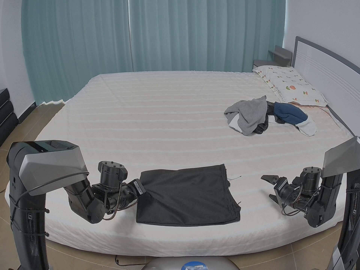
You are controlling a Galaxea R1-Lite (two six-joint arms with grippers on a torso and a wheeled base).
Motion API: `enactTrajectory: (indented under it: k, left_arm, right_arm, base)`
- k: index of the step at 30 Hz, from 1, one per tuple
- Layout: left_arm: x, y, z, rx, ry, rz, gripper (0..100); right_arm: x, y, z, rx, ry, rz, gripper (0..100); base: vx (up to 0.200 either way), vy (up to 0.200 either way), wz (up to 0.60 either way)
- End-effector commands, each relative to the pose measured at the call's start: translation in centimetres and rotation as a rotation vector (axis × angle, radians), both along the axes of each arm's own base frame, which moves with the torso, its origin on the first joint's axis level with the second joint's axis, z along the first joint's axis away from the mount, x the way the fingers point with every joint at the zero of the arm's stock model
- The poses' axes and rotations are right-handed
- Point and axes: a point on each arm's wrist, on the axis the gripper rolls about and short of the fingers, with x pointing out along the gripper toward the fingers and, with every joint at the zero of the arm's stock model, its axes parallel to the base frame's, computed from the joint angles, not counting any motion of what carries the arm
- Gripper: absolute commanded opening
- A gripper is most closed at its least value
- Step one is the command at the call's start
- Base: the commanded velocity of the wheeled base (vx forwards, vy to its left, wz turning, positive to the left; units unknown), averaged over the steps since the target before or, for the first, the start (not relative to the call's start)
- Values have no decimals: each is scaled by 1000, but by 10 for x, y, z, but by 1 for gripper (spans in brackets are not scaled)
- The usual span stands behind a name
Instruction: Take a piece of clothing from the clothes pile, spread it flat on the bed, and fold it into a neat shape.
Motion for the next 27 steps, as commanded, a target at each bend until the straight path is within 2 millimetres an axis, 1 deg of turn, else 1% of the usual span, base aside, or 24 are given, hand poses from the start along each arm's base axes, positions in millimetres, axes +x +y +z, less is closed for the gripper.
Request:
enactTrajectory:
  k: [1,5,11,19,27]
  left_arm:
    - [-1,3,2,-1,0,8,0]
    - [-1,4,2,-1,1,10,0]
    - [-1,4,1,-1,3,12,0]
    - [-1,4,1,-1,3,12,0]
    - [-3,3,1,1,7,8,0]
  right_arm:
    - [5,24,1,-12,-42,41,100]
    - [10,38,-3,-28,-56,43,100]
    - [14,50,-3,-29,-78,63,100]
    - [15,53,-2,-31,-90,71,100]
    - [15,64,0,-32,-107,107,100]
  base:
    - [0,200,0]
    - [0,200,0]
    - [0,200,0]
    - [0,200,0]
    - [0,200,0]
